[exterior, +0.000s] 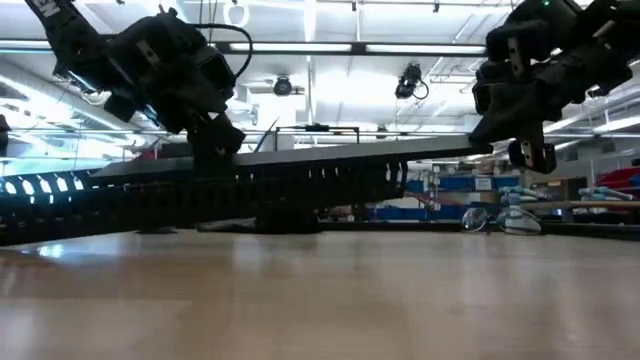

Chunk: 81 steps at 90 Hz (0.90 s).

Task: Ziptie cables
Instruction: Close the black cable duct cover

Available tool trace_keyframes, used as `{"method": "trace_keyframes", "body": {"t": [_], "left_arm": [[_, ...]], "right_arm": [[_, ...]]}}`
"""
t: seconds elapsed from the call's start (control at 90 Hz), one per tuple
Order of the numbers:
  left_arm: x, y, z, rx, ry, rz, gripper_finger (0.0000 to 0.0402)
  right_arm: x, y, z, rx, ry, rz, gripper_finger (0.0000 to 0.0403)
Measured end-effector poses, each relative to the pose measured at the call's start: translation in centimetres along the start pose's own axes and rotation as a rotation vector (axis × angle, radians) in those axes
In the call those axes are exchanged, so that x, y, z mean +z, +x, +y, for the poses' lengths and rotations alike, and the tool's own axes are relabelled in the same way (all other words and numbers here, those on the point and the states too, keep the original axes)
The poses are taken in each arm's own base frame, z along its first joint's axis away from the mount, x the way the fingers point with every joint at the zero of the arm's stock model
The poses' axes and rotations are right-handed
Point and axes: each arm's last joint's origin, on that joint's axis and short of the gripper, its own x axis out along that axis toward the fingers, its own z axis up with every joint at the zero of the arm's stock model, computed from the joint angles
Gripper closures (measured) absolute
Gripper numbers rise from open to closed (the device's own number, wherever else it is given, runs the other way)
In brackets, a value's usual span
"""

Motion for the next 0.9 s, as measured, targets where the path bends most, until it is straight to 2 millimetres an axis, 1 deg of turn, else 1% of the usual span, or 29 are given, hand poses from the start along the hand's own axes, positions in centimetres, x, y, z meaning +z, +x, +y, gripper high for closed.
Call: {"method": "trace_keyframes", "body": {"t": [0.144, 0.256, 0.322, 0.411, 0.533, 0.656, 0.722, 0.789, 0.9], "left_arm": [[-0.3, 1.0, 0.8, -0.051, 0.004, -0.017, 0.0214], [-0.4, 1.1, 1.1, -0.042, 0.049, -0.016, 0.0214], [0.0, 0.7, 0.9, -0.023, 0.082, -0.041, 0.0214], [0.9, 0.0, 0.1, -0.005, 0.147, -0.084, 0.0214], [1.3, -1.6, -1.3, 0.074, 0.166, -0.069, 0.0214], [0.3, -3.1, -2.6, 0.253, 0.146, 0.036, 0.0214], [-0.4, -3.7, -3.2, 0.332, 0.125, 0.098, 0.0214], [-1.2, -3.9, -3.7, 0.375, 0.101, 0.168, 0.0214], [-2.5, -3.7, -4.2, 0.416, 0.049, 0.269, 0.0214]], "right_arm": [[0.0, 0.0, 0.0, 0.003, 0.055, -0.001, 0.0403], [0.1, 0.0, 0.0, 0.008, 0.085, -0.007, 0.0403], [0.3, -0.1, -0.1, 0.002, 0.104, -0.014, 0.0403], [0.6, -0.2, -0.6, -0.027, 0.141, -0.022, 0.0403], [1.1, -0.5, -1.5, -0.072, 0.178, -0.039, 0.0402], [1.7, -0.9, -2.1, -0.082, 0.187, -0.056, 0.0402], [2.0, -1.0, -2.4, -0.083, 0.189, -0.074, 0.0402], [2.3, -1.2, -2.6, -0.088, 0.185, -0.087, 0.0402], [2.7, -1.5, -3.0, -0.099, 0.191, -0.109, 0.0402]]}}
